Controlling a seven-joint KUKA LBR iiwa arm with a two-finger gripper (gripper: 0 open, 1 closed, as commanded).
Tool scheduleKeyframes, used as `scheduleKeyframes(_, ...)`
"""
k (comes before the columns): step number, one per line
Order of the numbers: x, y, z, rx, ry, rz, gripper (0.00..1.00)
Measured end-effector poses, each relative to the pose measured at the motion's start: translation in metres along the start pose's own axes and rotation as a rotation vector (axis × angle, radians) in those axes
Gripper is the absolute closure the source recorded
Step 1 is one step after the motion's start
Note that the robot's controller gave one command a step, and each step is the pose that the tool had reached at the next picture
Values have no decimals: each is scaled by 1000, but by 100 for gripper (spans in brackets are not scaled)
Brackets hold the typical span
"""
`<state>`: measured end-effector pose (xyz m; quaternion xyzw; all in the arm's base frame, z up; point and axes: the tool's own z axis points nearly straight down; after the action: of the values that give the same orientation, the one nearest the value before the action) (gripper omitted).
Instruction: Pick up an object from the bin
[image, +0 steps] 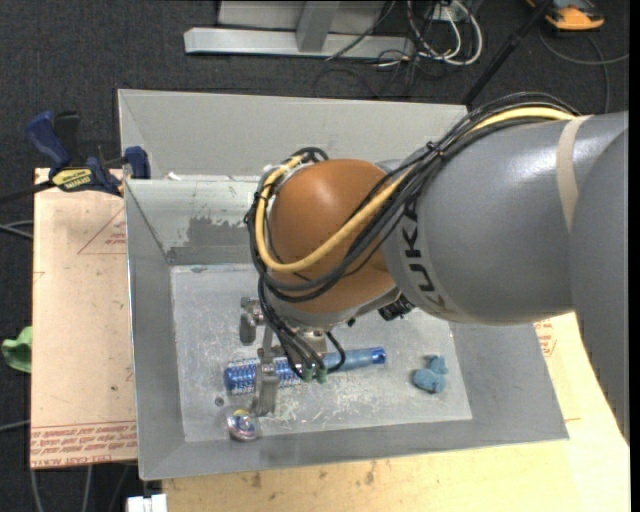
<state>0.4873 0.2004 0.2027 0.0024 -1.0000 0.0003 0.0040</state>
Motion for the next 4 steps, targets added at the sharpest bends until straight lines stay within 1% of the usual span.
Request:
scheduleKeyframes(1, -45, -89, 136, 1, -4, -266, 0)
scheduleKeyframes(2, -45, -88, 136, -1, -7, -264, 0)
scheduleKeyframes(4, -45, -86, 135, -2, -8, -260, 0)
